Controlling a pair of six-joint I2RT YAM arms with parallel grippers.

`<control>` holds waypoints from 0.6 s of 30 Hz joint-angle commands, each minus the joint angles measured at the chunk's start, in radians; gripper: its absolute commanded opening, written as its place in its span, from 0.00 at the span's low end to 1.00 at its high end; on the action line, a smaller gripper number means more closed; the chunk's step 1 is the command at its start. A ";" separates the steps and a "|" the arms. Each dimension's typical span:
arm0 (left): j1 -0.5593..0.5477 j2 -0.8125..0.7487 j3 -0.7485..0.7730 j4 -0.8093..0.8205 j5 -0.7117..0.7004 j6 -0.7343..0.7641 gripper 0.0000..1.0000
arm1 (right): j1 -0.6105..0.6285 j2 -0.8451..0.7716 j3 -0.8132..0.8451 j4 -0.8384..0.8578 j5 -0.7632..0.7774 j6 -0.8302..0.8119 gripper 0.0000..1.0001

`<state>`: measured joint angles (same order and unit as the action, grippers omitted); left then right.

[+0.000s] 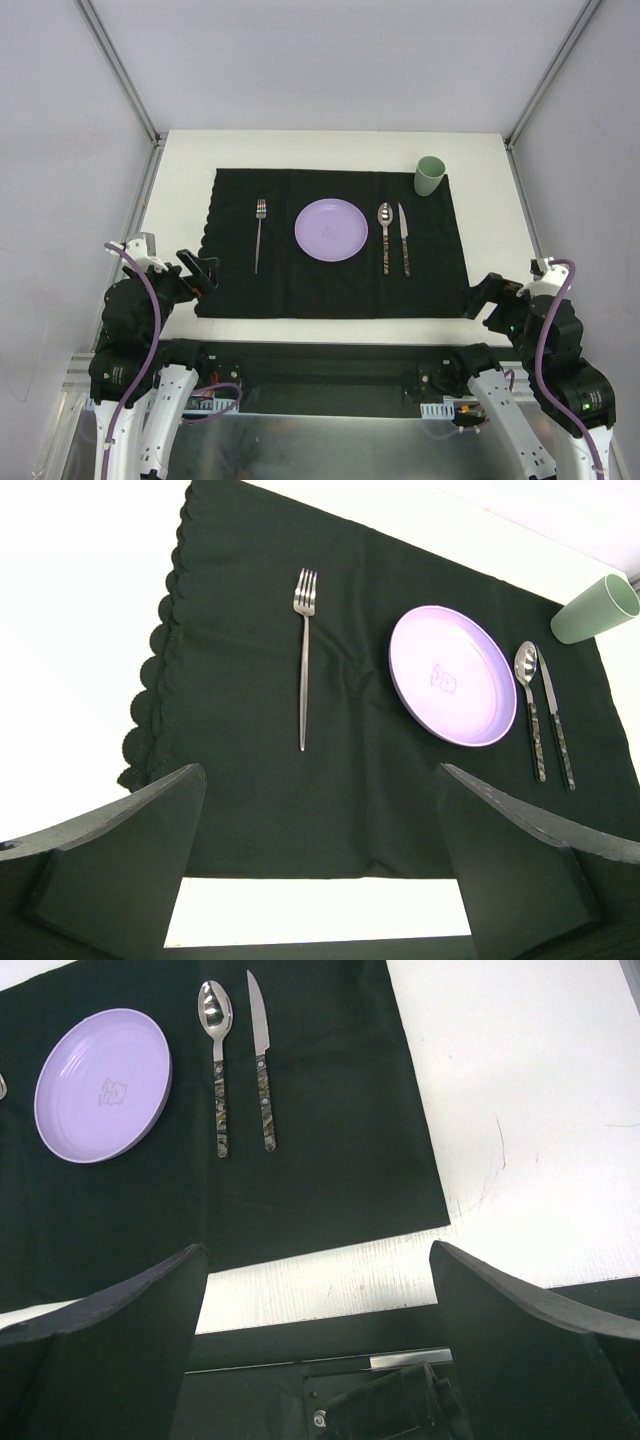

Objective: Set the dinner table for one person
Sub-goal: Reset both arms

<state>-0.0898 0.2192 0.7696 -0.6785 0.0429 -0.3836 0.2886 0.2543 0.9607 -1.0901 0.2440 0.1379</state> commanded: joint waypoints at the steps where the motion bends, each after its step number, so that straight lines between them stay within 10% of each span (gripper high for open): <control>1: 0.005 -0.011 -0.006 0.017 -0.011 -0.017 0.99 | 0.004 -0.009 0.007 -0.002 0.011 0.002 0.96; 18: 0.005 -0.017 -0.007 0.017 -0.009 -0.020 0.99 | 0.004 -0.021 0.006 -0.001 0.009 0.002 0.96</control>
<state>-0.0898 0.2108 0.7696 -0.6785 0.0429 -0.3847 0.2886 0.2379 0.9607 -1.0901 0.2455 0.1379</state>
